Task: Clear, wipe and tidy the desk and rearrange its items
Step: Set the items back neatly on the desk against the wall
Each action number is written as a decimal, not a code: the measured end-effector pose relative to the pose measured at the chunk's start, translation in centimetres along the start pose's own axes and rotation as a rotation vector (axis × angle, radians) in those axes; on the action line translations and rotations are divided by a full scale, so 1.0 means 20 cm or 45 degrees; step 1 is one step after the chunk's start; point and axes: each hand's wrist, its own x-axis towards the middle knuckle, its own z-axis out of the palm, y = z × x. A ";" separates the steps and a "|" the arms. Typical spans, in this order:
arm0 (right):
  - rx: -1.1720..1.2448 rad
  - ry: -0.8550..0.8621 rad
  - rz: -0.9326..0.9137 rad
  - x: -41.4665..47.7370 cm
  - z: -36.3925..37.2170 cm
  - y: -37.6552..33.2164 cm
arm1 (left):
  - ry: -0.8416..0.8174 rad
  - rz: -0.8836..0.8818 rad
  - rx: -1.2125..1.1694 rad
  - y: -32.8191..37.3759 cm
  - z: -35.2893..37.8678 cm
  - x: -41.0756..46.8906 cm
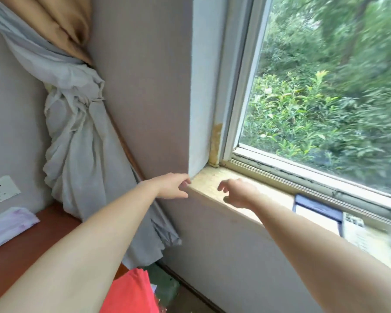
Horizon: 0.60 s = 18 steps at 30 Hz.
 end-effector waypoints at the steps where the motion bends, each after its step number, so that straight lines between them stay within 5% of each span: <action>1: 0.005 0.013 0.048 -0.06 0.00 0.11 | -0.024 0.044 -0.006 0.10 0.02 0.05; 9: 0.001 0.062 0.364 -0.54 0.02 0.76 | -0.178 0.324 0.054 0.80 0.30 0.32; 18: -0.031 0.076 0.518 -0.89 0.22 0.98 | -0.259 0.348 0.039 1.19 0.59 0.37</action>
